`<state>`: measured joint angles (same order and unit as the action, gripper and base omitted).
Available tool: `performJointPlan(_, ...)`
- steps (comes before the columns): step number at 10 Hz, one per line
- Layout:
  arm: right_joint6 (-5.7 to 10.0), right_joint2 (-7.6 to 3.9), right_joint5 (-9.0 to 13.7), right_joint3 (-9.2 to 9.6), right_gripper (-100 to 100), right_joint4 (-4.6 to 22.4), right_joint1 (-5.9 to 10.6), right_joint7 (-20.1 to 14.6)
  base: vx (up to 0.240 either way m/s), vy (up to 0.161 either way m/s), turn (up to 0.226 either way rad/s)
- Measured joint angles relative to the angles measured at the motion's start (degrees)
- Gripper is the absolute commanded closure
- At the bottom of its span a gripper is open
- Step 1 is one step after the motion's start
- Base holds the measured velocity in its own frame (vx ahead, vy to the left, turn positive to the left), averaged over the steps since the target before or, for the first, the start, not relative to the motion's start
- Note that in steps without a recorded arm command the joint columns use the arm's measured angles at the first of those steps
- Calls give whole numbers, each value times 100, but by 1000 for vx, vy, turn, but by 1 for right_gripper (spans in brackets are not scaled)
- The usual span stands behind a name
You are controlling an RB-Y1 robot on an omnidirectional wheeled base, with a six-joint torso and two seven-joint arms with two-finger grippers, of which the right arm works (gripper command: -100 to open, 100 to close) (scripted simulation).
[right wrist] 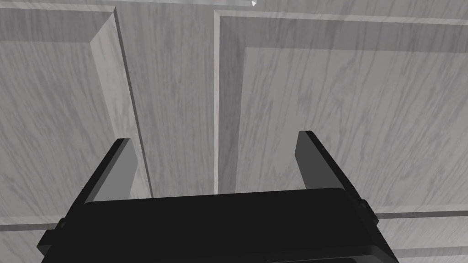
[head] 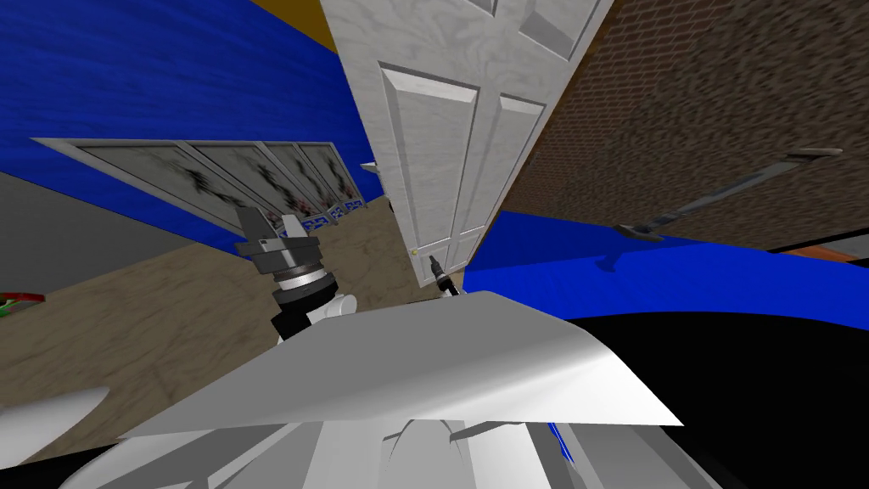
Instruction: Push the door open
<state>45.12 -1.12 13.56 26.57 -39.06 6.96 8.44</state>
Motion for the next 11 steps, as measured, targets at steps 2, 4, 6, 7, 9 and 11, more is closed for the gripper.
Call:
performJointPlan(2,84,-29,7,-21,-100,92,29,-2,212,145,27)
performJointPlan(4,123,24,14,-40,-100,118,40,3,123,161,33)
performJointPlan(6,214,189,22,-62,-100,241,85,-3,71,109,0)
performJointPlan(7,229,190,26,-71,100,246,78,-3,-9,-9,17)
performJointPlan(9,216,194,20,-60,100,239,89,-1,-13,-22,17)
performJointPlan(11,206,201,14,-48,100,244,83,1,-4,-3,0)
